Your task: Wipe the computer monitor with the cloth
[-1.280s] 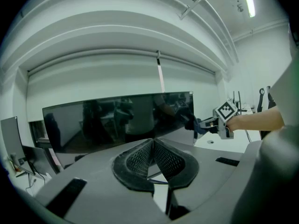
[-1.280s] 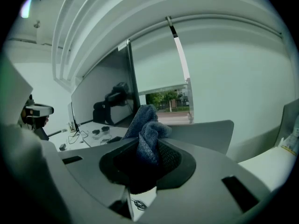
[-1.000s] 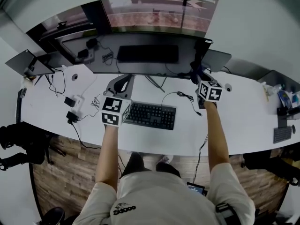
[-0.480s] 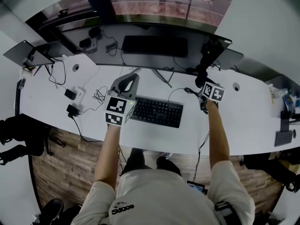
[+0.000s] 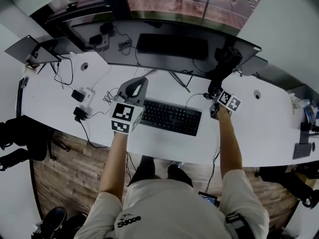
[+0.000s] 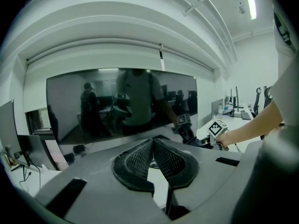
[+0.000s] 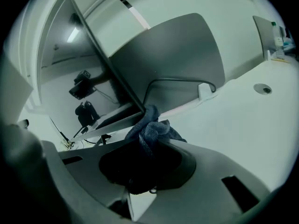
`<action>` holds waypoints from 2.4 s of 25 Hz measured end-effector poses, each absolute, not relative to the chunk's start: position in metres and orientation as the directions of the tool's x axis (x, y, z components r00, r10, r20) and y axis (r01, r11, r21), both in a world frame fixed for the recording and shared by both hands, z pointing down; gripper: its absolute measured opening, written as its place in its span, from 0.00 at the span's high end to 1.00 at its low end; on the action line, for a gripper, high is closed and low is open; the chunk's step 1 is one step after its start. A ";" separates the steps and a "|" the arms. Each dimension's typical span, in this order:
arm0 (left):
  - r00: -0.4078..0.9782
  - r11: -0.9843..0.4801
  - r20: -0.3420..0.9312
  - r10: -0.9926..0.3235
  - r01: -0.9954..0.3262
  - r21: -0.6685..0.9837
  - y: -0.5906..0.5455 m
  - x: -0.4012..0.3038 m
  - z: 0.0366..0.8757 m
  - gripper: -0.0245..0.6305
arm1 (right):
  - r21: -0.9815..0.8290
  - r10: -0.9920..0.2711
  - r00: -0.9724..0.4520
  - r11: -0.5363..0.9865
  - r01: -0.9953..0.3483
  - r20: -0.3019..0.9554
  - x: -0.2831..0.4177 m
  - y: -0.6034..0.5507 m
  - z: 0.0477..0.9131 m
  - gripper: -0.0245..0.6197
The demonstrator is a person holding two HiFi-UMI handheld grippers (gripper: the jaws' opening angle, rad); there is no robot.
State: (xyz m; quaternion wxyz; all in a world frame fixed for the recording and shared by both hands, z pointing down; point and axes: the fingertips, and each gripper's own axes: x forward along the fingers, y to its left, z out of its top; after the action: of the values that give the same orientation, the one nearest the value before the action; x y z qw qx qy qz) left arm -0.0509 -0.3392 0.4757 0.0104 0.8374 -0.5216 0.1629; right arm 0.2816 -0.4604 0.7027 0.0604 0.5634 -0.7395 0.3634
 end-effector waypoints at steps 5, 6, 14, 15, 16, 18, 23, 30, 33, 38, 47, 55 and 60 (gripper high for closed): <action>0.375 -0.426 0.291 -0.880 -0.895 -0.134 -0.338 -0.074 0.478 0.93 | -0.408 -0.787 -0.363 0.157 -0.899 0.498 0.247 -0.468 0.697 0.84; 0.371 -0.421 0.291 -0.882 -0.897 -0.133 -0.338 -0.079 0.478 0.93 | -0.395 -0.788 -0.359 0.161 -0.905 0.500 0.241 -0.469 0.695 0.84; 0.325 -0.370 0.273 -0.905 -0.920 -0.130 -0.334 -0.127 0.473 0.93 | -0.293 -0.788 -0.310 0.172 -0.941 0.532 0.198 -0.468 0.694 0.84; 0.318 -0.363 0.273 -0.908 -0.923 -0.129 -0.334 -0.134 0.473 0.93 | -0.299 -0.782 -0.318 0.177 -0.938 0.536 0.189 -0.467 0.693 0.84; 0.312 -0.355 0.275 -0.909 -0.926 -0.125 -0.334 -0.140 0.473 0.93 | -0.300 -0.774 -0.326 0.184 -0.936 0.542 0.180 -0.466 0.692 0.84; 0.299 -0.342 0.275 -0.914 -0.932 -0.122 -0.335 -0.152 0.473 0.93 | -0.282 -0.756 -0.340 0.213 -0.936 0.559 0.160 -0.465 0.689 0.84; 0.283 -0.326 0.275 -0.919 -0.937 -0.125 -0.338 -0.180 0.477 0.93 | -0.248 -0.717 -0.381 0.290 -0.925 0.584 0.114 -0.460 0.688 0.84; 0.272 -0.310 0.273 -0.923 -0.944 -0.110 -0.345 -0.219 0.482 0.93 | -0.253 -0.700 -0.391 0.298 -0.920 0.598 0.065 -0.462 0.687 0.84; 0.270 -0.306 0.267 -0.925 -0.947 -0.102 -0.352 -0.236 0.483 0.93 | -0.254 -0.695 -0.403 0.313 -0.915 0.596 0.042 -0.463 0.686 0.84; 0.277 -0.310 0.257 -0.926 -0.946 -0.097 -0.362 -0.258 0.483 0.93 | -0.269 -0.690 -0.413 0.313 -0.911 0.595 0.011 -0.464 0.687 0.84; 0.274 -0.308 0.259 -0.926 -0.946 -0.104 -0.368 -0.307 0.488 0.93 | -0.288 -0.676 -0.458 0.356 -0.889 0.577 -0.065 -0.465 0.687 0.84; 0.255 -0.294 0.274 -0.927 -0.949 -0.113 -0.366 -0.351 0.492 0.93 | -0.303 -0.640 -0.525 0.431 -0.850 0.561 -0.148 -0.461 0.683 0.84; 0.247 -0.286 0.269 -0.931 -0.951 -0.120 -0.368 -0.372 0.490 0.93 | -0.325 -0.622 -0.557 0.456 -0.829 0.549 -0.184 -0.462 0.680 0.84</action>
State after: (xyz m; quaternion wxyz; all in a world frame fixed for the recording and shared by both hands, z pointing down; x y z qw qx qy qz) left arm -0.3720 -0.3683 0.4900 0.0336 0.7888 -0.5964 0.1450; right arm -0.1836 -0.4618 0.6800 0.1791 0.4350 -0.8341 0.2882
